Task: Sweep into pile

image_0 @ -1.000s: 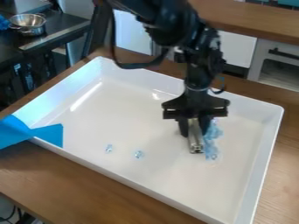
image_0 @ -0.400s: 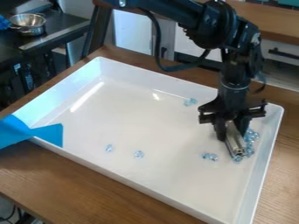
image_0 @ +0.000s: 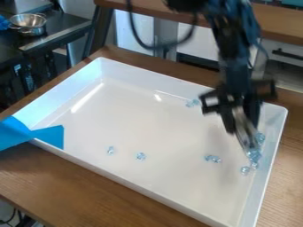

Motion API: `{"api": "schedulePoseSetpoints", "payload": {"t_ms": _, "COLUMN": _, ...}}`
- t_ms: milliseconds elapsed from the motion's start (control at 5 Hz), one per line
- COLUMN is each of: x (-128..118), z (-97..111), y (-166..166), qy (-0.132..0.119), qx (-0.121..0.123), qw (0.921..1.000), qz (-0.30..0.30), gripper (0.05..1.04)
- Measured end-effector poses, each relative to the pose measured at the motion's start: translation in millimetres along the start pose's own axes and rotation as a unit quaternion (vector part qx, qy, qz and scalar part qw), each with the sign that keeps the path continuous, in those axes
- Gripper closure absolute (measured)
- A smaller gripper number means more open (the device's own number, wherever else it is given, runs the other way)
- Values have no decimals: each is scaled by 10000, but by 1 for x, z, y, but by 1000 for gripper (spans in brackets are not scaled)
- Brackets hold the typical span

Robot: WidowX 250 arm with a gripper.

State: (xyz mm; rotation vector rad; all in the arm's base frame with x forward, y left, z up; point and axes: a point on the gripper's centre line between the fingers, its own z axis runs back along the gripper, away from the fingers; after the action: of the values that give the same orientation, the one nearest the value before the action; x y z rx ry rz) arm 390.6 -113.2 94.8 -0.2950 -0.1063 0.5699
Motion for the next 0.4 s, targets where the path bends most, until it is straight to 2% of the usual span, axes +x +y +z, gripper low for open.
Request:
{"api": "schedulePoseSetpoints", "payload": {"t_ms": 200, "x": 18, "z": 39, "y": 38, "qy": -25, "qx": -215, "qw": 9997, "qz": 121, "gripper": 697}}
{"api": "schedulePoseSetpoints", "payload": {"t_ms": 400, "x": 23, "z": 55, "y": 75, "qy": -113, "qx": 9, "qw": 9998, "qz": -162, "gripper": 697}}
